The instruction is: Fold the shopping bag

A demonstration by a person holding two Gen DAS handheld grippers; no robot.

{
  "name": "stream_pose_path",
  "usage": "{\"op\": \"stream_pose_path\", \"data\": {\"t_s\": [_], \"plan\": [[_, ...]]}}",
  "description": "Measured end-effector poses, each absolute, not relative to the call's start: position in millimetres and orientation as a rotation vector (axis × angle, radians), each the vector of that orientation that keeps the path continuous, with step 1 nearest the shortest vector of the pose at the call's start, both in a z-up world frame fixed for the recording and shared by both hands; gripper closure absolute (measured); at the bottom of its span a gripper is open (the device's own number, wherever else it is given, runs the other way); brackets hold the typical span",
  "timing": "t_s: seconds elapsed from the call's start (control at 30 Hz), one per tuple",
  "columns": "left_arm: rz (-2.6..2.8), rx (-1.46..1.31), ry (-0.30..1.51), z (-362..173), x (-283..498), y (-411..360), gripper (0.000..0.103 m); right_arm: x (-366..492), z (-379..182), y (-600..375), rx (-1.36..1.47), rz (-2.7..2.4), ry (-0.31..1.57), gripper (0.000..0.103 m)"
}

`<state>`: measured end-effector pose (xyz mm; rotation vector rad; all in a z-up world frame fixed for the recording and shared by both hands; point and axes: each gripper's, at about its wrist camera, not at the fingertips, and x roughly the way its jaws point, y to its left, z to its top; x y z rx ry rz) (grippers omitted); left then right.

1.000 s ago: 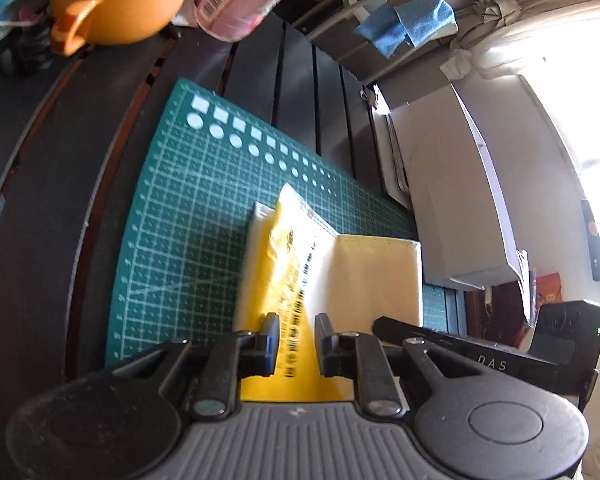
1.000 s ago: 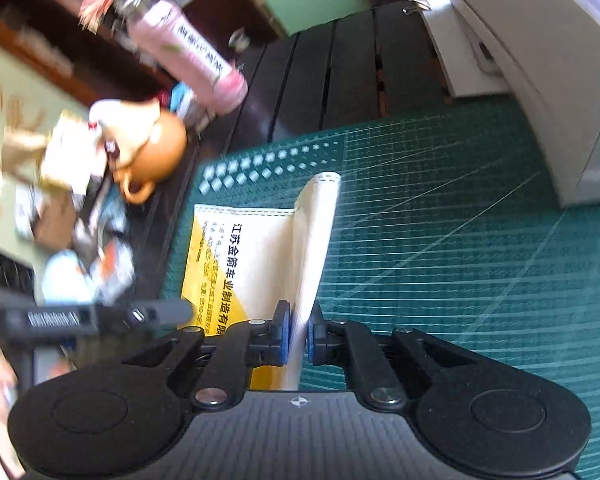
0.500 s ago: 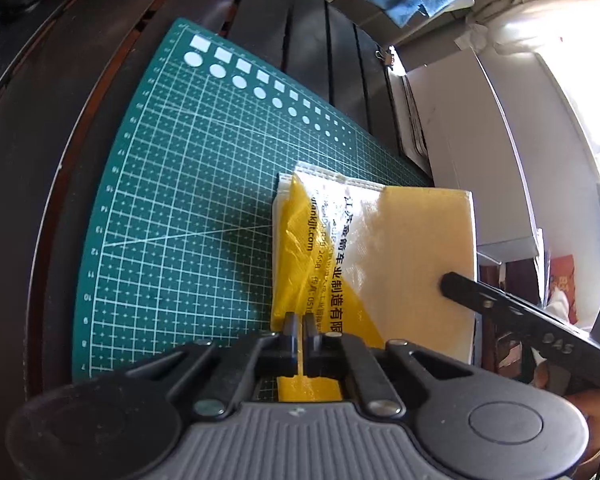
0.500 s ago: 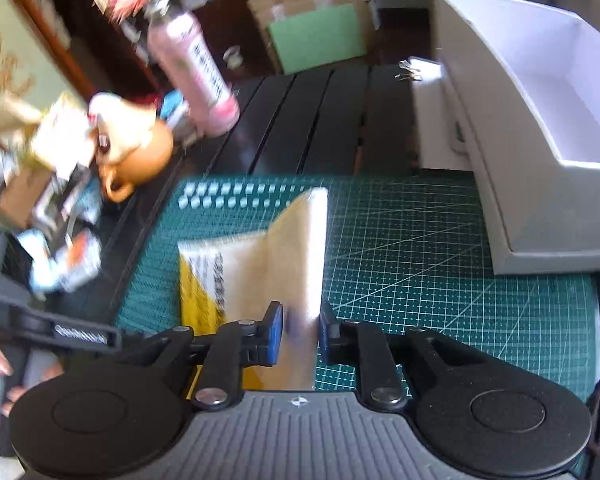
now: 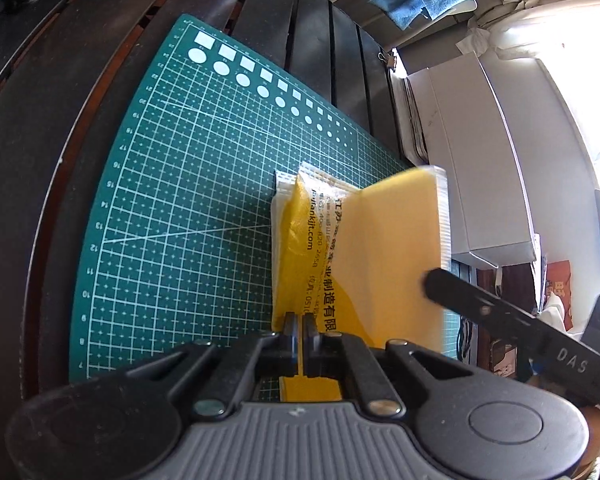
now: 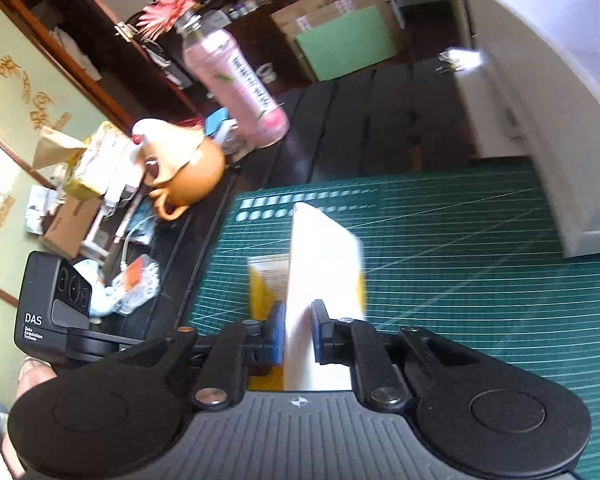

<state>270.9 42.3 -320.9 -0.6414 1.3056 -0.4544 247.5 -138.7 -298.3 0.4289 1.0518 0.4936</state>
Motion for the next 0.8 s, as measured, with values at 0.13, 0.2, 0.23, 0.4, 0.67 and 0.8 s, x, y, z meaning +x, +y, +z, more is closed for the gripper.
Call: {"op": "stream_pose_path", "data": {"t_s": [0.13,0.2,0.23,0.4,0.67,0.8], "plan": [[-0.452,-0.649,1.307,-321.3,271.7,43.5,0.101,252.5,-316.4,-121.0,0.461,0.509,1.105,0.09],[-0.448,-0.655,1.31,-321.8,272.1,44.4,0.103,253.8,-328.5,-113.4,0.453,0.492,1.128,0.095],[-0.448,-0.657,1.311,-322.1,272.2,44.7,0.103,254.5,-331.3,-114.3,0.475,0.487,1.129,0.097],[-0.44,-0.625,1.309,-316.2,270.8,45.7,0.101,257.3,-349.6,-126.2,0.62,0.456,1.167,0.103],[-0.465,-0.544,1.204,-289.0,263.6,42.1,0.09,255.8,-351.5,-122.9,0.604,0.447,1.172,0.103],[-0.513,-0.573,1.21,-292.0,264.9,31.6,0.091,257.2,-354.7,-126.2,0.63,0.444,1.181,0.103]]}}
